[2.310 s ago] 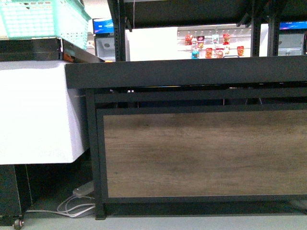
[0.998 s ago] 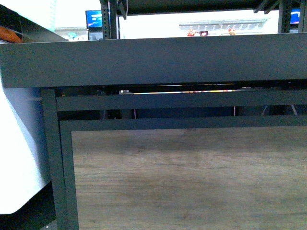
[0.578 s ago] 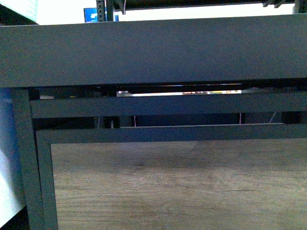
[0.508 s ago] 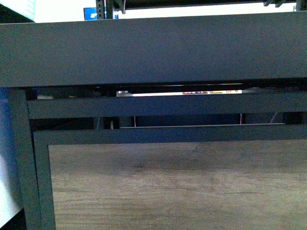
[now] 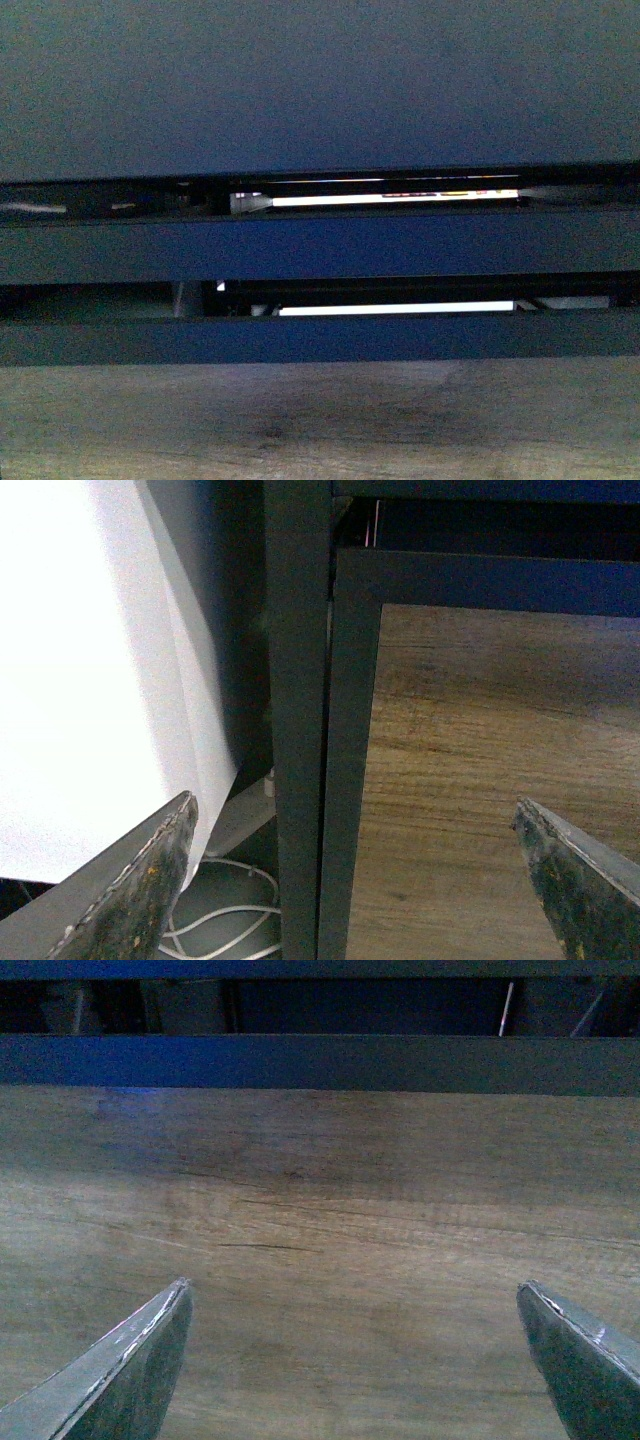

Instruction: Pick lemon from shelf

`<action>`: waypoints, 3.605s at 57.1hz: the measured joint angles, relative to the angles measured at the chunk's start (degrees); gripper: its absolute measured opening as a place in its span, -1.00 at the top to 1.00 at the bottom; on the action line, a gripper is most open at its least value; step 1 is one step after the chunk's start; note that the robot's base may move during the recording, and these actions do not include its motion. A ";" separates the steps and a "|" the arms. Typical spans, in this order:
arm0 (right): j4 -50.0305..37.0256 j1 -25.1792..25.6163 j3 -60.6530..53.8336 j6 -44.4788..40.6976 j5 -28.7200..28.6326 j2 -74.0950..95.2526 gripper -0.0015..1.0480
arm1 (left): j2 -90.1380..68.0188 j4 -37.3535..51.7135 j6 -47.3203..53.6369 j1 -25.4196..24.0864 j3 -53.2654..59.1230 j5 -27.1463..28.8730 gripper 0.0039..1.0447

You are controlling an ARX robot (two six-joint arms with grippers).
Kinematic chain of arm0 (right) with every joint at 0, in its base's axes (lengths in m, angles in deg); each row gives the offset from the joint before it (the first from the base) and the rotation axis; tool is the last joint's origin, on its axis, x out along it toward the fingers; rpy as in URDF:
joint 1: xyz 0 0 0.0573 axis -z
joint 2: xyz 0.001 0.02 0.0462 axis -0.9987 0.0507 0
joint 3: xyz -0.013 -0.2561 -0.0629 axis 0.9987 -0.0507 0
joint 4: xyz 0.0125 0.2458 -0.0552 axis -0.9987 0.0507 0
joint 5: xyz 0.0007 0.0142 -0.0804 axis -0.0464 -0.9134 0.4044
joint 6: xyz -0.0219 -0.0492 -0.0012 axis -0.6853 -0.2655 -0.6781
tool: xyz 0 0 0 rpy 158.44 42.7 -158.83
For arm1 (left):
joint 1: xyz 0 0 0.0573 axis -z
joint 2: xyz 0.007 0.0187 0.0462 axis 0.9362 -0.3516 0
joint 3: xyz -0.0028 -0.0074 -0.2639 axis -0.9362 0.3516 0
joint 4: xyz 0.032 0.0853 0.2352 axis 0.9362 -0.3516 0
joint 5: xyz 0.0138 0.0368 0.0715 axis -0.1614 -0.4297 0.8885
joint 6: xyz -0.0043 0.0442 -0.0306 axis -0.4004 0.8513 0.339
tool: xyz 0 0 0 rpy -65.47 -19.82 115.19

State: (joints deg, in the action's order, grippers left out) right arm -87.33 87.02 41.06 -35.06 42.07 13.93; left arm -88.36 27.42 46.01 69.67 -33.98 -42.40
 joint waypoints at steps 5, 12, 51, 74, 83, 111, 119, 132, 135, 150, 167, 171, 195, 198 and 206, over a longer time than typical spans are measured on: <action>-0.02 0.00 0.00 0.00 0.04 0.00 -0.86 | 0.00 0.00 0.02 0.00 0.00 0.00 -0.85; 0.00 0.00 0.00 0.00 0.07 0.00 -0.86 | 0.00 0.00 0.00 0.00 0.00 0.02 -0.85; 0.00 0.00 0.00 0.02 0.07 0.00 -0.86 | 0.00 0.00 0.00 0.00 0.00 0.00 -0.85; 0.00 0.00 0.00 0.02 0.07 0.00 -0.86 | 0.00 0.00 0.02 0.00 0.00 0.02 -0.85; 0.00 0.00 0.00 0.00 0.04 0.00 -0.86 | 0.00 0.00 0.02 0.00 0.00 0.02 -0.85; 0.00 0.00 0.00 0.00 0.04 0.00 -0.86 | 0.00 0.00 0.02 0.00 0.00 0.02 -0.85; 0.00 0.00 0.00 0.00 0.02 0.00 -0.86 | 0.00 0.00 0.00 0.00 0.00 0.02 -0.85; -0.02 0.00 0.00 -0.02 0.04 0.00 -0.86 | 0.00 0.00 0.02 0.00 0.00 0.02 -0.85; -0.02 0.00 0.00 0.02 0.07 0.02 -0.86 | 0.00 0.00 0.02 0.00 0.00 0.02 -0.85; -0.02 0.00 0.00 0.02 0.04 0.00 -0.86 | 0.00 0.00 0.02 0.00 0.00 0.00 -0.85; -0.02 0.00 0.00 0.02 0.02 0.00 -0.86 | -31.34 -0.83 -32.87 -13.00 -13.90 -11.72 -0.85; -0.02 0.00 0.00 0.02 0.04 0.00 -0.86 | -41.46 2.40 -38.64 -18.51 -19.08 -14.25 -0.85; -0.02 0.00 0.00 0.02 0.04 0.00 -0.86 | -86.31 10.05 -57.48 -25.29 -53.00 -16.52 -0.85; -0.02 0.00 0.00 0.00 0.02 0.00 -0.86 | -89.66 10.99 -58.69 -24.94 -56.30 -16.55 -0.85; -0.02 0.00 0.00 0.02 0.02 0.00 -0.86 | -96.10 12.39 -60.57 -23.67 -63.60 -16.50 -0.85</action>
State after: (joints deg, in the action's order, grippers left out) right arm -87.35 87.02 41.06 -35.04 42.09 13.93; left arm -184.47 39.82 -14.55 46.00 -97.58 -58.90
